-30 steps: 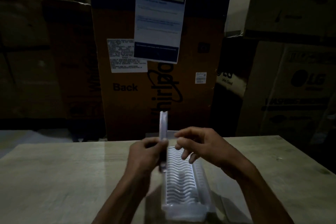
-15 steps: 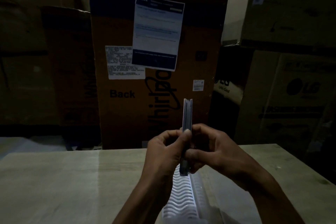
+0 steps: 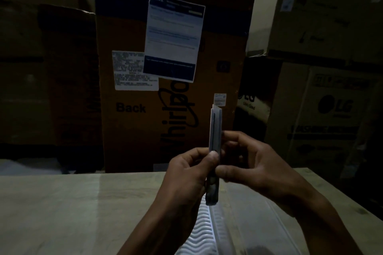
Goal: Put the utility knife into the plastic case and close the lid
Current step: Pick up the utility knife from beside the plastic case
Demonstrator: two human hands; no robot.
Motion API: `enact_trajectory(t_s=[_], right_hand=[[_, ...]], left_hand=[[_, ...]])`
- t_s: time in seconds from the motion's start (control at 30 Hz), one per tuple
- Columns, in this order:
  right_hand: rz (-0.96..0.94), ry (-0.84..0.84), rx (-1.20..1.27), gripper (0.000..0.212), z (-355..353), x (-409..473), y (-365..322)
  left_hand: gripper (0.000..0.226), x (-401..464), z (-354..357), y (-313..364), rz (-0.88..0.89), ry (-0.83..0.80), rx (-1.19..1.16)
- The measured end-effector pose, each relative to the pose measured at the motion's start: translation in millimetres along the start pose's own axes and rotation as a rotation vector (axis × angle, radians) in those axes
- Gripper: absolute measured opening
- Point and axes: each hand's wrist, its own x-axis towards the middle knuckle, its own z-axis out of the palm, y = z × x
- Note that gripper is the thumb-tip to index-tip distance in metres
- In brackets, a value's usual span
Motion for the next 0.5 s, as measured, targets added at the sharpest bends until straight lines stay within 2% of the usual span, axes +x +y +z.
enact_trajectory(t_s=[0.23, 0.37, 0.5], right_hand=[[-0.095, 0.013, -0.014, 0.052, 5, 1, -4], [-0.121, 0.03, -0.001, 0.05, 11, 2, -5], [-0.134, 0.056, 0.015, 0.047, 13, 2, -7]], left_hand=[[0.018, -2, -1, 3, -0.004, -0.044, -0.063], [0.033, -2, -1, 6, 0.024, -0.064, -0.037], [0.034, -4, -2, 7, 0.049, -0.079, -0.001]])
